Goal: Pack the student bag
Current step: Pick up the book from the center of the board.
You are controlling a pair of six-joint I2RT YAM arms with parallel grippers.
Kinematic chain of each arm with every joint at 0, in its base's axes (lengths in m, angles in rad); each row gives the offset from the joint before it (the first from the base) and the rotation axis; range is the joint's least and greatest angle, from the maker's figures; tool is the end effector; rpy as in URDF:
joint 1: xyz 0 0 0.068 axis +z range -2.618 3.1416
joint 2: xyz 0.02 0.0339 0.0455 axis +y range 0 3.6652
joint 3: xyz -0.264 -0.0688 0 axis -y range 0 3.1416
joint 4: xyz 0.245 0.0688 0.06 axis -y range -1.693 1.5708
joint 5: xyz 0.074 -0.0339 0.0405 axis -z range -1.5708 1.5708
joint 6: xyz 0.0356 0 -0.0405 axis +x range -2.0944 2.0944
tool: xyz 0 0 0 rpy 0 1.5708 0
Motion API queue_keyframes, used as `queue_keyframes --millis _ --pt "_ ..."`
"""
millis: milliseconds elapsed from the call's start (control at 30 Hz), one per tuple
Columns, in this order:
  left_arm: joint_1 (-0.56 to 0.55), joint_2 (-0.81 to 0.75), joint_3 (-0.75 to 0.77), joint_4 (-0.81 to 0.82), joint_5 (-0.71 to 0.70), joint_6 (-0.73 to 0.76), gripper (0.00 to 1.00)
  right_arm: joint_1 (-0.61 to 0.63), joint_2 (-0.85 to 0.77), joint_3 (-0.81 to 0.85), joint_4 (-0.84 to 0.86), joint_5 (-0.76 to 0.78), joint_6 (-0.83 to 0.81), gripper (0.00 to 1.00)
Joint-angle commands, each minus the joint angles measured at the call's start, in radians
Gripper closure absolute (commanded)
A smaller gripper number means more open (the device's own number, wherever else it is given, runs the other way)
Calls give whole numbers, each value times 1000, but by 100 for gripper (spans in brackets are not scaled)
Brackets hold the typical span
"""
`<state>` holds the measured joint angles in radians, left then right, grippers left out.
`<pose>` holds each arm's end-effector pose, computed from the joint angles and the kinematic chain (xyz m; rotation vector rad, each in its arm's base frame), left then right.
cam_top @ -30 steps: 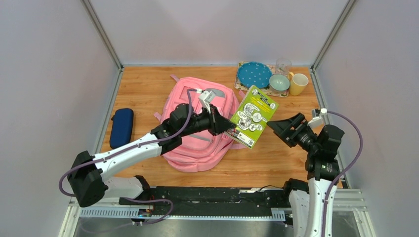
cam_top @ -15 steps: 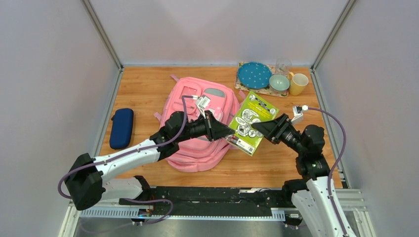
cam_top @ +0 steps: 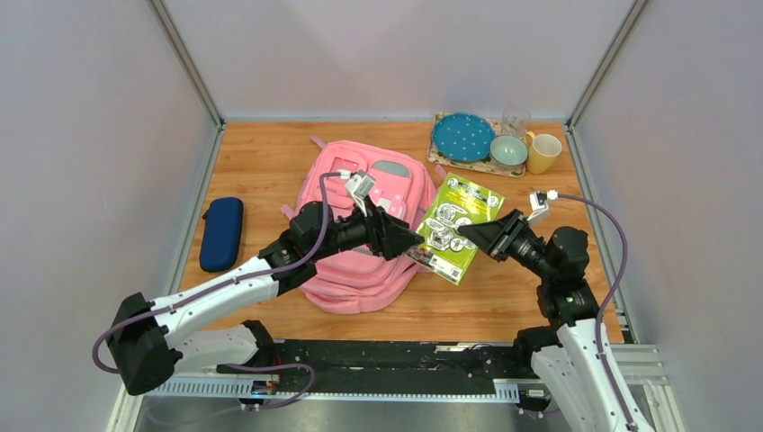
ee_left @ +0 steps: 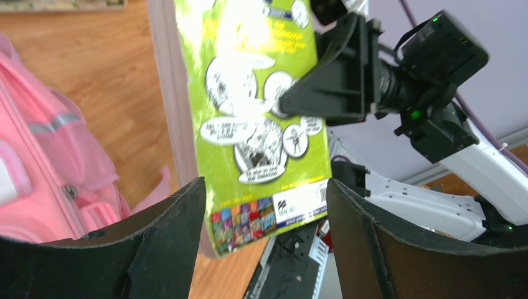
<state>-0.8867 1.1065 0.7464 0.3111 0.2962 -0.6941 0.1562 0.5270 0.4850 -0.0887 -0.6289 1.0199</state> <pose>0.1563 -0.2082 0.3141 0.4297 1.7757 -1.4137 0.1361 0.0426 0.2825 0.2894 1.8647 1.3741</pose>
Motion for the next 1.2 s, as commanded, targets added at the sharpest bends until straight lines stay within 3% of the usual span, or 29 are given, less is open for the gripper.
queue_keyframes --millis 0,167,400,933,967,1000,1033,1133,1167 --pt "9 -5 112 -20 -23 108 23 3 18 41 150 -87 9 100" --pt "41 128 183 60 104 91 22 3 27 33 282 -164 100 100" --pt "112 268 222 200 262 -21 21 3 1 70 328 -252 118 100" --pt "155 371 116 670 596 -334 20 3 21 79 337 -351 75 100" --pt "155 375 105 718 610 -366 23 2 22 79 334 -354 72 100" --pt "157 384 99 741 630 -383 33 3 27 79 330 -357 68 100" --pt "161 389 93 758 633 -396 57 3 34 79 314 -354 46 100" --pt "170 391 70 787 635 -429 100 2 53 107 158 -284 -21 100" --pt "181 383 51 781 632 -429 100 0 65 128 32 -250 -79 91"
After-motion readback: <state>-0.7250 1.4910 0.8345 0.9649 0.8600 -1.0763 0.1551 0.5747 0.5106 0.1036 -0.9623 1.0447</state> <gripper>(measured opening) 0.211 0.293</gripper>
